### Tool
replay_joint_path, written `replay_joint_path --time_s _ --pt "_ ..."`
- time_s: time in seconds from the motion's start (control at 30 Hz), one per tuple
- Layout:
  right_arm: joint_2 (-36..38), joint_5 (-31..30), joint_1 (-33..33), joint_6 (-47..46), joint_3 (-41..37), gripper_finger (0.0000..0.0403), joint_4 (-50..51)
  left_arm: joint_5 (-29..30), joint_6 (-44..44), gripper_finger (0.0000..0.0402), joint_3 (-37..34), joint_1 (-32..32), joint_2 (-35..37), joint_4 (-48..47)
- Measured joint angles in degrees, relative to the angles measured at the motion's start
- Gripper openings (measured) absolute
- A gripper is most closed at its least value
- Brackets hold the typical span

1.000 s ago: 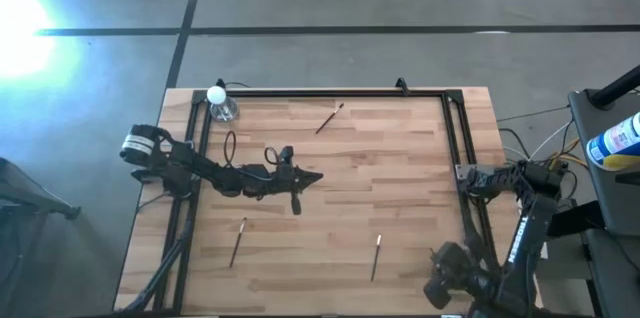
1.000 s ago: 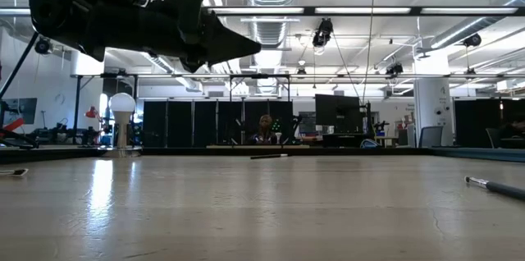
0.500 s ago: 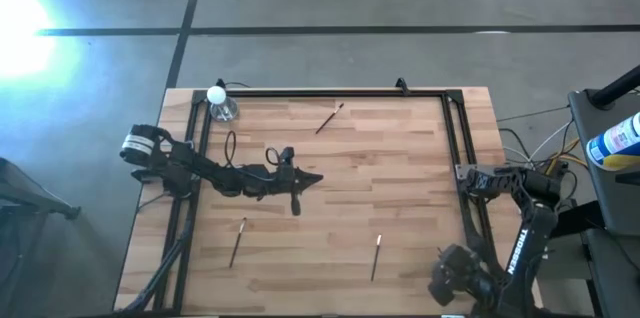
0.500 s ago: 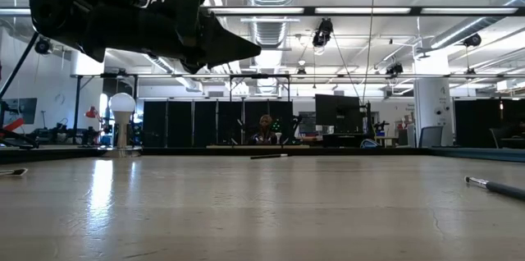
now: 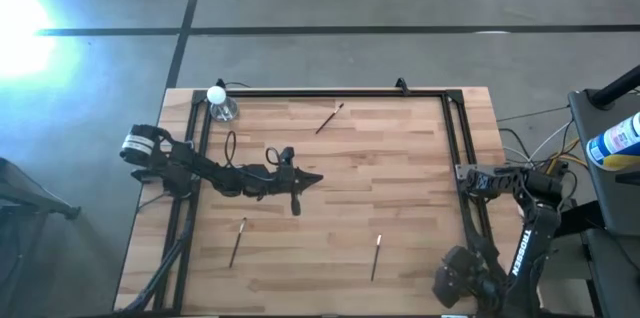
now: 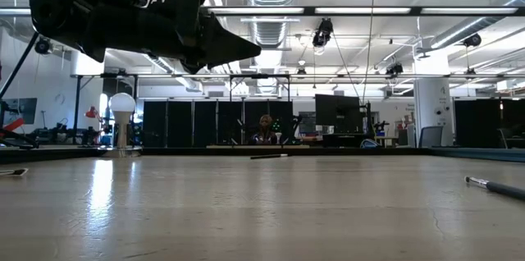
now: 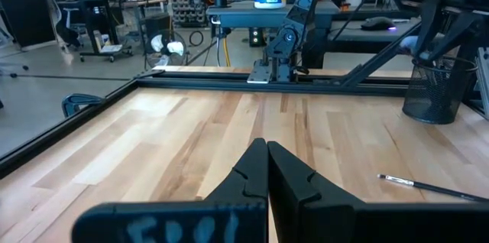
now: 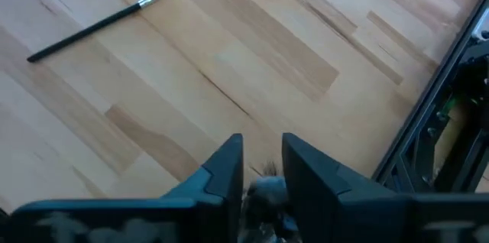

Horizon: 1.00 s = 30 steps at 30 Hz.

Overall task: Pick & Place Makeup Brushes
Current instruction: Put the black eyeshadow brush into the makeup holder

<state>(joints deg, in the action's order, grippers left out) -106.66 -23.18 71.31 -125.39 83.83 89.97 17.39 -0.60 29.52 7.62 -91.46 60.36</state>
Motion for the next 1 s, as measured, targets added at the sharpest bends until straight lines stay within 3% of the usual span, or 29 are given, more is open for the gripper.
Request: replay_joint_path --time_s 0.33,0.63,0.83,1.0 --pt "3.1 1.9 -0.1 6.0 0.2 0.0107 0.0 0.0 -0.4 0.0 -0.2 0.0 0.0 0.0" --pt "4.4 -13.4 -4.3 21.6 -1.6 0.0034 -2.2 -1.4 -0.3 0.0 -1.3 0.0 0.0 -0.3" --pt "10.2 -15.7 -11.2 45.0 -11.2 0.0009 -23.1 -8.1 0.8 0.0 -2.0 0.0 0.0 -3.1" --pt "16.2 -7.5 -17.6 67.7 -23.6 0.0008 -48.0 -10.9 0.8 0.0 -2.0 0.0 0.0 -6.1"
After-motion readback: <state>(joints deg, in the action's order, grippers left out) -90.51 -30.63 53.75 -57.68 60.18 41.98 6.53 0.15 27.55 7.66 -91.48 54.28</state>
